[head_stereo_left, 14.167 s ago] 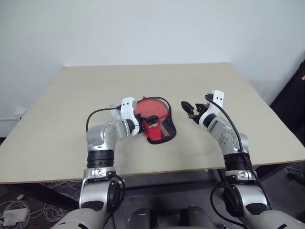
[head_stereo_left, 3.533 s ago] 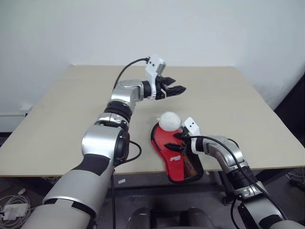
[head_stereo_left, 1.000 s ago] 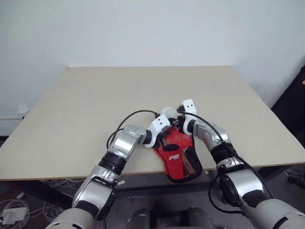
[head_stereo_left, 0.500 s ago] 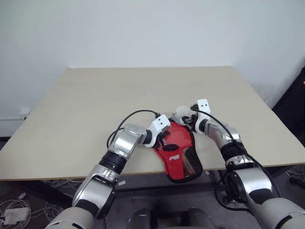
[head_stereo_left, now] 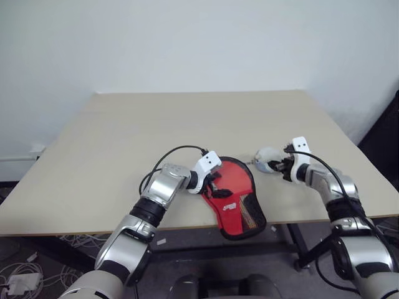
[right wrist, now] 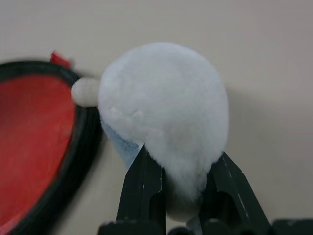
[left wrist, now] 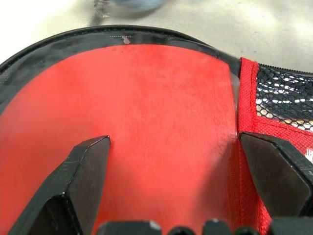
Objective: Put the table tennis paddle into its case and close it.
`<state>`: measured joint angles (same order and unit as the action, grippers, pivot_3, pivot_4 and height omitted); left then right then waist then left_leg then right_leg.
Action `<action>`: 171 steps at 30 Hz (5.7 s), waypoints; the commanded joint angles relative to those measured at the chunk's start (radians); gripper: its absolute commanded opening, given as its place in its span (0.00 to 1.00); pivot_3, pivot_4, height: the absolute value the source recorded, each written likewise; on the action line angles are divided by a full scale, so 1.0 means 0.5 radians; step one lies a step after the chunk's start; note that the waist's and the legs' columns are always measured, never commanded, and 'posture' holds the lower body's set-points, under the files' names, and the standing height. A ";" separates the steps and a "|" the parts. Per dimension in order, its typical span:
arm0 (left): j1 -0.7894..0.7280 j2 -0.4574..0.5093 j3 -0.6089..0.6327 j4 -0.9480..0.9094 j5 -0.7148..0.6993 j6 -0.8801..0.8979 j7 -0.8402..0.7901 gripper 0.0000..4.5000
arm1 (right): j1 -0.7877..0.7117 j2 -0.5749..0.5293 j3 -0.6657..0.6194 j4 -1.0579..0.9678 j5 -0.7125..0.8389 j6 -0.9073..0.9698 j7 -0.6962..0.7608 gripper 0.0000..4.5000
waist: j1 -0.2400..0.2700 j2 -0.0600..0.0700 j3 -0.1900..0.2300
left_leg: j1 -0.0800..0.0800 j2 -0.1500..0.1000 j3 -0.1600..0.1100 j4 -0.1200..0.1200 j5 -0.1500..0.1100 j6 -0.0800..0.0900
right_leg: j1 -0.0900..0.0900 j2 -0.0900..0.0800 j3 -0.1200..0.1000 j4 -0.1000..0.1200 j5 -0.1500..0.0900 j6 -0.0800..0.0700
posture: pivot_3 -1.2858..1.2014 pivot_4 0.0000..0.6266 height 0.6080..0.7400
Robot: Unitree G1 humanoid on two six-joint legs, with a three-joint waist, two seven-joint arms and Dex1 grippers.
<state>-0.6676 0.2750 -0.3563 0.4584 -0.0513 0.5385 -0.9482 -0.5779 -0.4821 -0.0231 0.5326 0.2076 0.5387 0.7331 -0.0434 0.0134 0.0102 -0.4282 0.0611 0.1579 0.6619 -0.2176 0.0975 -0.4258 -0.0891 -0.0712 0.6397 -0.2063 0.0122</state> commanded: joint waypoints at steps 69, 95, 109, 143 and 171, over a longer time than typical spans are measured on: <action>-0.078 0.027 0.294 0.078 -0.245 0.113 -0.266 1.00 | 0.343 -0.575 -0.039 -1.282 0.624 0.725 0.205 0.91 | 0.094 0.000 0.031 | -0.002 -0.037 -0.065 -0.016 -0.021 0.028 | 0.030 -0.071 -0.105 -0.066 -0.001 0.022 | 0.52 0.00 1.00; 0.223 0.493 0.327 -0.527 -0.336 0.393 -0.291 1.00 | -0.257 0.298 0.103 0.014 0.177 0.483 -0.274 0.51 | 0.083 0.005 0.043 | -0.034 -0.032 -0.051 0.009 -0.009 -0.004 | -0.010 -0.059 -0.096 -0.052 0.046 0.021 | 0.52 0.00 1.00; 0.202 0.463 0.279 -0.445 -0.339 0.380 -0.251 1.00 | -0.189 0.391 -0.203 -0.425 0.519 0.736 -0.199 0.01 | 0.082 0.005 0.043 | -0.038 -0.033 -0.045 0.010 -0.004 -0.003 | -0.028 -0.052 -0.077 -0.034 0.047 0.024 | 0.52 0.00 1.00; 0.284 0.376 0.259 -0.465 -0.345 0.392 -0.182 1.00 | -0.704 0.650 -0.729 0.768 0.291 -0.126 -1.314 0.01 | 0.007 0.008 0.043 | -0.031 -0.021 -0.010 0.008 0.001 -0.006 | -0.036 -0.035 -0.041 -0.031 0.054 0.018 | 0.52 0.00 1.00; 0.226 0.447 0.502 -0.130 -0.278 -0.069 0.018 1.00 | 0.164 0.208 -0.156 -0.576 0.324 0.011 -0.158 1.00 | -0.009 0.007 0.042 | -0.031 -0.020 -0.011 0.008 0.001 -0.006 | -0.037 -0.034 -0.039 -0.033 0.052 0.015 | 0.52 0.00 1.00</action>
<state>-0.5266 0.4938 -0.1296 0.3931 -0.1983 0.5368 -0.9502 -0.4738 -0.3645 -0.1112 0.3034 0.3763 0.5531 0.6204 -0.0481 0.0170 0.0314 -0.4437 0.0513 0.1526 0.6659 -0.2178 0.0958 -0.4444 -0.1064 -0.0907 0.6234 -0.1803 0.0194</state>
